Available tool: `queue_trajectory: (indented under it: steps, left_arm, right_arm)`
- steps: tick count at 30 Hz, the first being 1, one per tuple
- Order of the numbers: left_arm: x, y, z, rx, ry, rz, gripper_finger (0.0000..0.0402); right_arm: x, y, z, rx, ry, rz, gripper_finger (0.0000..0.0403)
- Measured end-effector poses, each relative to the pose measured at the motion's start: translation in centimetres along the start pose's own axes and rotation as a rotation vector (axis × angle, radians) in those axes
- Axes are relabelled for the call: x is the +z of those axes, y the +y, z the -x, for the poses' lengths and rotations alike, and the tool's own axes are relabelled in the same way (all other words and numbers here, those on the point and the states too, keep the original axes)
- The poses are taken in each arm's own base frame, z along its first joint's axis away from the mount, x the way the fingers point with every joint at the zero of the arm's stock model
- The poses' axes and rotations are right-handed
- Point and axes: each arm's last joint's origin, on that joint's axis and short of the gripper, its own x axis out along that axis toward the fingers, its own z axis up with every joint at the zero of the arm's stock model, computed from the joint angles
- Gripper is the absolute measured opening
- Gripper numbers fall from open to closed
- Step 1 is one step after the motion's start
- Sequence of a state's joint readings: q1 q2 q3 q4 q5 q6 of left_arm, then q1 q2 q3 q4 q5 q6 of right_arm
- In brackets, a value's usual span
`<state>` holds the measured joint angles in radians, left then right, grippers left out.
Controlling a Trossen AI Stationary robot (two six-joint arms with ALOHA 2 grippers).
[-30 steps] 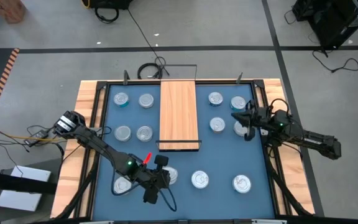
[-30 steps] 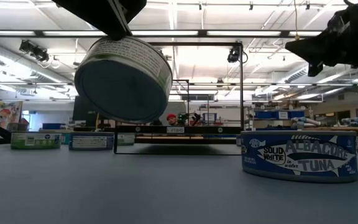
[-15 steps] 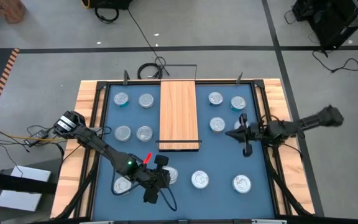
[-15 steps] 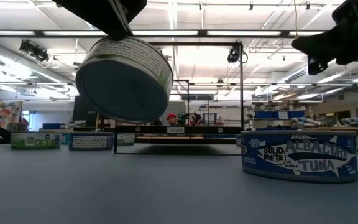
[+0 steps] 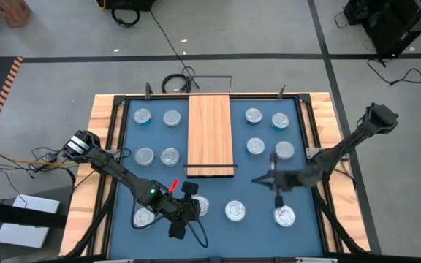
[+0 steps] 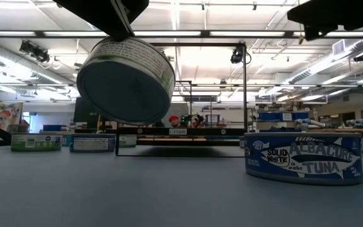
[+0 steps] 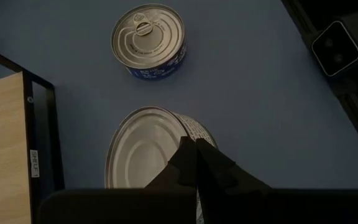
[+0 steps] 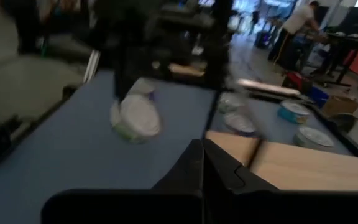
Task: Stack canned seafood by type on shelf
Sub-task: Put the green tuna can on the shelf
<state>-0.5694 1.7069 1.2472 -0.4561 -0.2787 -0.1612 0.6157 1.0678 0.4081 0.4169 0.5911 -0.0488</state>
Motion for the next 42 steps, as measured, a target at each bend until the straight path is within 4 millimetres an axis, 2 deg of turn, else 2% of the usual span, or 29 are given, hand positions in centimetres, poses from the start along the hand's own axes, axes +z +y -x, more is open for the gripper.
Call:
queue_trajectory:
  steps: [5, 12, 19, 25, 30, 37, 42]
  left_arm:
    - [0.0, 0.0, 0.0, 0.0, 0.001, 0.0, 0.0]
    - [0.0, 0.0, 0.0, 0.001, 0.002, -0.002, 0.0]
    - [0.0, 0.0, 0.0, 0.001, 0.003, -0.002, 0.0]
    - [0.0, 0.0, 0.0, 0.002, 0.003, -0.004, 0.0]
    - [0.1, 0.3, -0.1, 0.013, -0.002, -0.001, 0.0]
    - [0.3, 0.5, -0.1, 0.019, -0.022, -0.006, 0.0]
    - [0.4, 0.5, -0.1, 0.019, -0.029, -0.003, 0.0]
  right_arm:
    - [0.5, 3.9, -3.9, -0.028, 0.087, 0.062, 0.0051]
    - [0.2, 9.3, -9.8, -0.066, 0.16, 0.163, 0.0134]
    - [-0.8, 12.7, -14.5, -0.179, 0.203, 0.339, 0.0212]
    - [-1.1, 13.7, -17.4, -0.267, 0.219, 0.411, 0.0256]
    - [-1.7, 13.9, -19.3, -0.283, 0.239, 0.461, 0.0267]
    - [-2.1, 13.5, -20.5, -0.312, 0.252, 0.453, 0.026]
    - [-2.0, 13.1, -20.7, -0.34, 0.252, 0.44, 0.0219]
